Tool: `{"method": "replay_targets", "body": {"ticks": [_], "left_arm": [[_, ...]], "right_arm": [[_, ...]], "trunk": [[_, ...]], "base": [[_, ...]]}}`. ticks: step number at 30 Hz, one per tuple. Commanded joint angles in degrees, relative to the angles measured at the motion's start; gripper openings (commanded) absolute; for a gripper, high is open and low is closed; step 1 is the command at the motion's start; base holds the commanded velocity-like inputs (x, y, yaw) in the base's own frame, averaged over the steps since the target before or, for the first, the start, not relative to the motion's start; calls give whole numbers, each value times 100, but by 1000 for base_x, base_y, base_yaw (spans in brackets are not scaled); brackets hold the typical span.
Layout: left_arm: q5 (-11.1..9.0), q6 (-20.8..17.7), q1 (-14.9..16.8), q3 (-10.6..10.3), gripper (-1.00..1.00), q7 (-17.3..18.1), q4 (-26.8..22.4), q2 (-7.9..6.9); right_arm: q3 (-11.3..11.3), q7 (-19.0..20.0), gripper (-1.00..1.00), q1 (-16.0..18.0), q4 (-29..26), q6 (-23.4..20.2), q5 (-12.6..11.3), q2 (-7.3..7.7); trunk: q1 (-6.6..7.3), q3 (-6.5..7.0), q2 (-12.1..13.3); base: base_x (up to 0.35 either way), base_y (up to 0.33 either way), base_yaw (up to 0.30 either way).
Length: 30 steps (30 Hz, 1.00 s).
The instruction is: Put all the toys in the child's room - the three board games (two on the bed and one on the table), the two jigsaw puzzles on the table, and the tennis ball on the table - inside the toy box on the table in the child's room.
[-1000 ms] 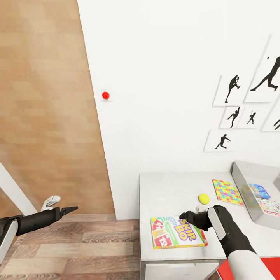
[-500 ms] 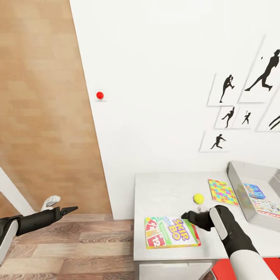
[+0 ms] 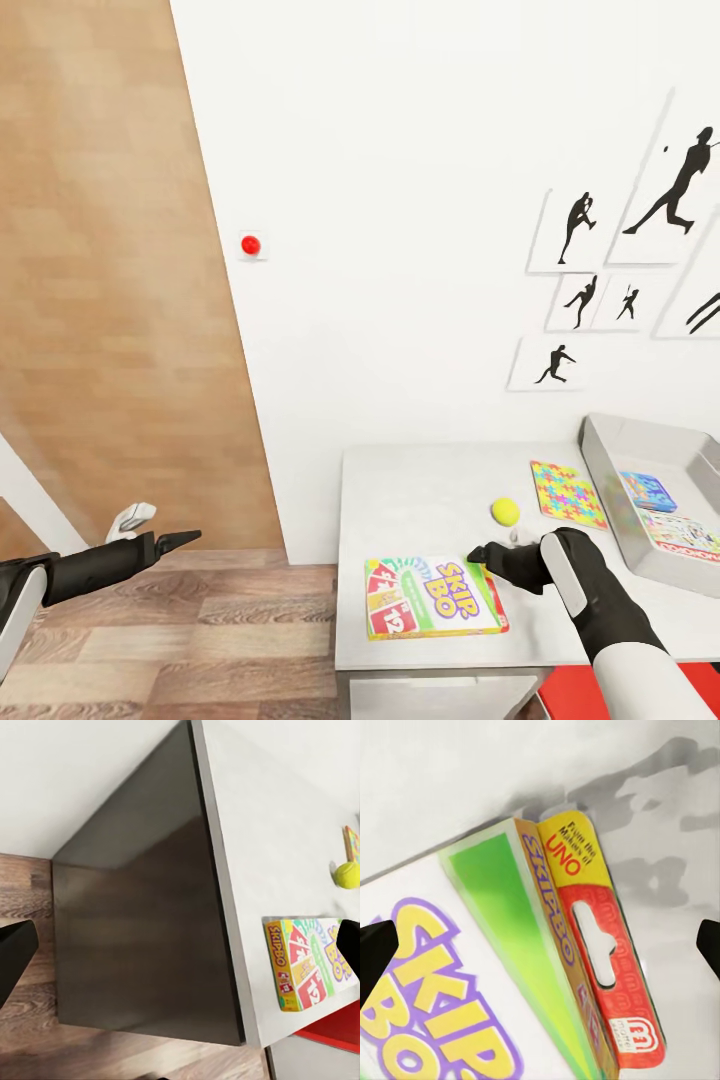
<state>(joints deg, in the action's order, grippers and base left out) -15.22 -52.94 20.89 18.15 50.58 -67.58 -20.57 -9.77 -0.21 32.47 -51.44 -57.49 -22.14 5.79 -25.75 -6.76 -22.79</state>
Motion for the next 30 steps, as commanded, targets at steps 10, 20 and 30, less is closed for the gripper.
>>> {"method": "replay_targets", "body": {"ticks": [10, 20, 30], "left_arm": [[2, -24, 8, 5, 100, 22, -1, 0], [2, -24, 8, 5, 100, 22, -1, 0], [2, -24, 5, 5, 100, 26, -1, -1]], "right_arm": [[-7, 3, 100, 4, 66, -26, -14, -2], [-8, 3, 100, 5, 112, -28, -10, 1], [-4, 22, 100, 4, 116, -32, -17, -3]], "trunk": [[-4, -19, -13], [-4, -95, -13], [-4, -178, -13]], "base": [[0, -1, 0], [0, 0, 0], [0, 29, 0]]}}
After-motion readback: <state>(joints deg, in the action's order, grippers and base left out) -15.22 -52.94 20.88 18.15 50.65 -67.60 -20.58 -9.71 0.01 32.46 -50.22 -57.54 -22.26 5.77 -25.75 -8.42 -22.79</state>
